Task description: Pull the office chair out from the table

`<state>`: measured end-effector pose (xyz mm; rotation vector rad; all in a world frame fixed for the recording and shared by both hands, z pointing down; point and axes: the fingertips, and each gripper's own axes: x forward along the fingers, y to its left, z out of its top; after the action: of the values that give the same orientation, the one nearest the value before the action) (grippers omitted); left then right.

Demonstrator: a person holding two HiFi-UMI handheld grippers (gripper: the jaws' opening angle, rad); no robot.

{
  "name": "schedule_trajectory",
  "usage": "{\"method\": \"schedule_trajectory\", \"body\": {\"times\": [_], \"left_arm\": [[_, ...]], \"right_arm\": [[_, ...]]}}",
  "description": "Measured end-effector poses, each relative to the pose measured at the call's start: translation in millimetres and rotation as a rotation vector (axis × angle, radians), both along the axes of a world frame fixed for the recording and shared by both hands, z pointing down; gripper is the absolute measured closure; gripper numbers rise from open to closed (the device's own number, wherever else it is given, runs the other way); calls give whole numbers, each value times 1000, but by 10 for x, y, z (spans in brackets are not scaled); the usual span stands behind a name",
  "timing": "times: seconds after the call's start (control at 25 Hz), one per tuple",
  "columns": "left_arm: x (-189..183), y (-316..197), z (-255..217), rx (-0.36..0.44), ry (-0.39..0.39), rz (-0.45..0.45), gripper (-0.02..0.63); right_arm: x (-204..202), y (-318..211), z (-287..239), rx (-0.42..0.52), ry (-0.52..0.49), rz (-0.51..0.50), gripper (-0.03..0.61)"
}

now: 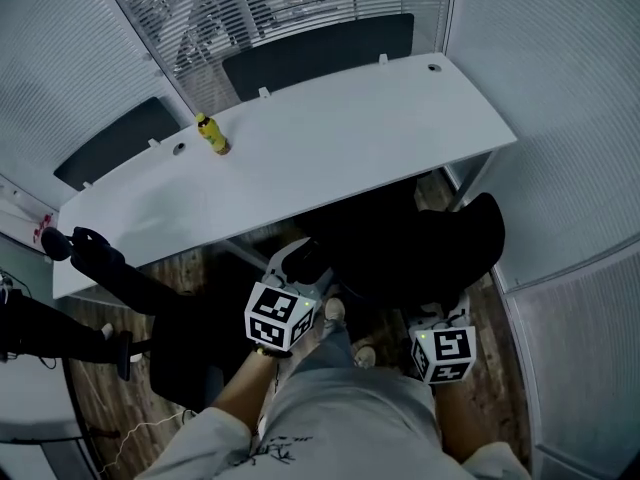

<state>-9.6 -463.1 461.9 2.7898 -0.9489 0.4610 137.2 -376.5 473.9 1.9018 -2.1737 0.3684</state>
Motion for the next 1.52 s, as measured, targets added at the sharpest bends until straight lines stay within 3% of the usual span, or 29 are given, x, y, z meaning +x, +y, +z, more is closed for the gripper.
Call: {"method": "schedule_trajectory", "body": {"times": [1.52], "left_arm": [[38,1303,-38,-11,-38,-54,377]], "right_arm": [[43,1256,25,0,12,-38,302]]}}
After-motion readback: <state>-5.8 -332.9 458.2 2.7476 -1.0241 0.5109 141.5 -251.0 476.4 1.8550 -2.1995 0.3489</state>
